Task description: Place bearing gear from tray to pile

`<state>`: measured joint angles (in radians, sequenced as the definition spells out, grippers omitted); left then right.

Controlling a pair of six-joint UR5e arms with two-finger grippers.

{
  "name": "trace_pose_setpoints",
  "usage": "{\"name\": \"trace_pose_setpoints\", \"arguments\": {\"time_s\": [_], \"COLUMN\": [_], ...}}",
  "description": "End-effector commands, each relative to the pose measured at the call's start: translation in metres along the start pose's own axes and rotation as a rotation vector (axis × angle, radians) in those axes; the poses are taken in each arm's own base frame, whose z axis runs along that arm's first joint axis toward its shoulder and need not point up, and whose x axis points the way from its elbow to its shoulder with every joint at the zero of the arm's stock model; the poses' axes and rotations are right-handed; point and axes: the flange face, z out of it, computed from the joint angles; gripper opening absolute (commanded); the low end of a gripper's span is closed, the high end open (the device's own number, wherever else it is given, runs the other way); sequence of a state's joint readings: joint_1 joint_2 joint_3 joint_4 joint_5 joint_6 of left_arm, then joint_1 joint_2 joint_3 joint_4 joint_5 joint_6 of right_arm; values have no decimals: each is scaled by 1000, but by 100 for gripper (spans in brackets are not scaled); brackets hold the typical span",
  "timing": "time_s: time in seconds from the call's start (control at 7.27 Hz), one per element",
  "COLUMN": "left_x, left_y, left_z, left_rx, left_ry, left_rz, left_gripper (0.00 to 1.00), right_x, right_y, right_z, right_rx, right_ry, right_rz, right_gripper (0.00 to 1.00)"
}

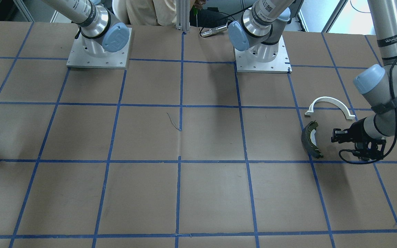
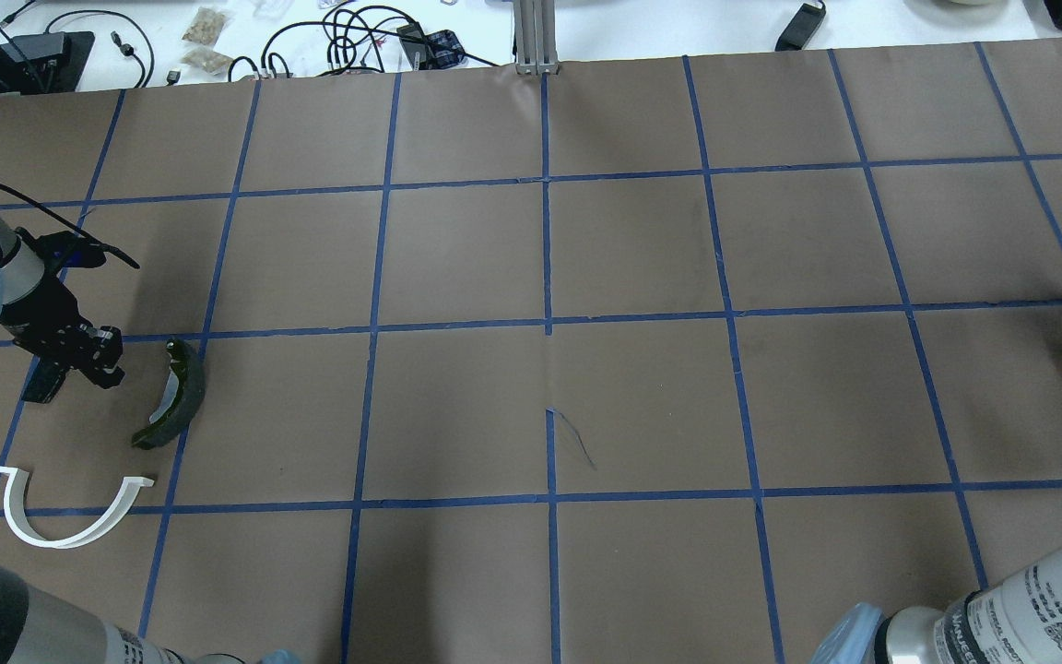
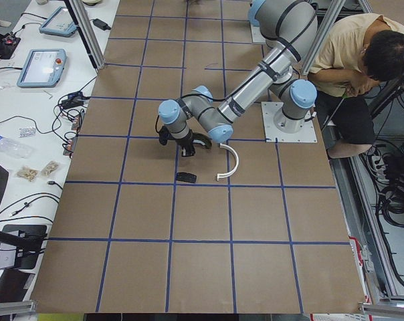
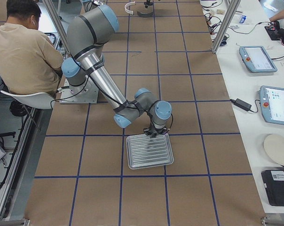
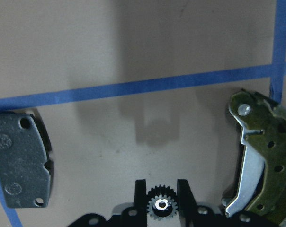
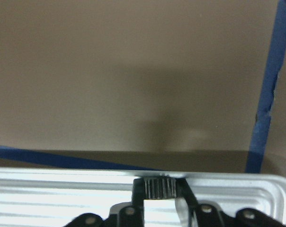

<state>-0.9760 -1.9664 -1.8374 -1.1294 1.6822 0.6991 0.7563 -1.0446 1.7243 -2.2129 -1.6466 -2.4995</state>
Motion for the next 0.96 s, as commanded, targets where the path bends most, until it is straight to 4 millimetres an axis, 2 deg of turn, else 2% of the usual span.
{"name": "trace_pose_setpoints", "arguments": {"time_s": [0.0, 0.14, 0.28, 0.41, 0.69, 0.83], "left_x": [5, 6, 8, 12, 12, 12], "left_y": [3, 3, 6, 9, 10, 10], "left_z": [9, 11, 18, 24, 24, 23], "left_rx": [-10, -12, -24, -22, 6, 8], "left_ry": [11, 17, 26, 22, 2, 0], "left_rz": [3, 4, 2, 0, 4, 4], "left_gripper": [0, 0, 0, 0, 13, 31], "right_x": [-2, -5, -10, -6, 29, 52], "right_y": [0, -2, -12, -48, -163, -222], "right_z": [-16, -38, -58, -71, -100, -101], "right_rx": [-32, -57, -64, -69, -119, -108], "right_ry": [19, 43, 60, 70, 98, 110], "right_rz": [19, 75, 207, 294, 411, 478], "right_gripper": [0, 0, 0, 0, 0, 0]}}
